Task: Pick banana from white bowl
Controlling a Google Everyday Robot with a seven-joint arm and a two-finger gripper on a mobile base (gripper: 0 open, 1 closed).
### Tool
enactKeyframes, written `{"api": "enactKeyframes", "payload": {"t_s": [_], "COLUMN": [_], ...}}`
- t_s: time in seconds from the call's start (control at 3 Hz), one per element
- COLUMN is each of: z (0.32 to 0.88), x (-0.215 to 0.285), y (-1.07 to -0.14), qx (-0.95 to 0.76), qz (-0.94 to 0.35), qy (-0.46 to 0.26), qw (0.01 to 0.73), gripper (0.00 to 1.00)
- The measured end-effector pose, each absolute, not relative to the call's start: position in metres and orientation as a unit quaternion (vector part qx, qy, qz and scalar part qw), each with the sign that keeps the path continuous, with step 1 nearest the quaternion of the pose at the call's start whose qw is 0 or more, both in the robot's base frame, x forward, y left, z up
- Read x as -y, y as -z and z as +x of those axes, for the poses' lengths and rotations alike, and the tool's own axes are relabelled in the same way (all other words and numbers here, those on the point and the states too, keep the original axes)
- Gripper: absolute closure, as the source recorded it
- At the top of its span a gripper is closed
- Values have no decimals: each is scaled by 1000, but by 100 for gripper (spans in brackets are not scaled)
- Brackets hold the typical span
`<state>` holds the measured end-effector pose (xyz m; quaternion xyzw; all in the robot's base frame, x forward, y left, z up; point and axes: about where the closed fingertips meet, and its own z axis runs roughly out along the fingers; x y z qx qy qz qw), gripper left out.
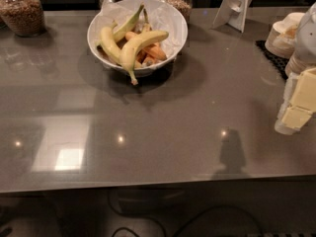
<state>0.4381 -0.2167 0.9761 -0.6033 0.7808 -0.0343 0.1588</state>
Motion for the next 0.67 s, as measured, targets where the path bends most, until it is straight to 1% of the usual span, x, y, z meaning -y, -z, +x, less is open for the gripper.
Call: {"api": "enactKeyframes", "payload": {"t_s": [0.33,0.67], "z": [438,450], "x": [217,208], "y": [-976,-980], "qx": [-781,-755], "qz": [-603,-626], "qy": [34,46], "qw": [159,191], "gripper": [0,0]}}
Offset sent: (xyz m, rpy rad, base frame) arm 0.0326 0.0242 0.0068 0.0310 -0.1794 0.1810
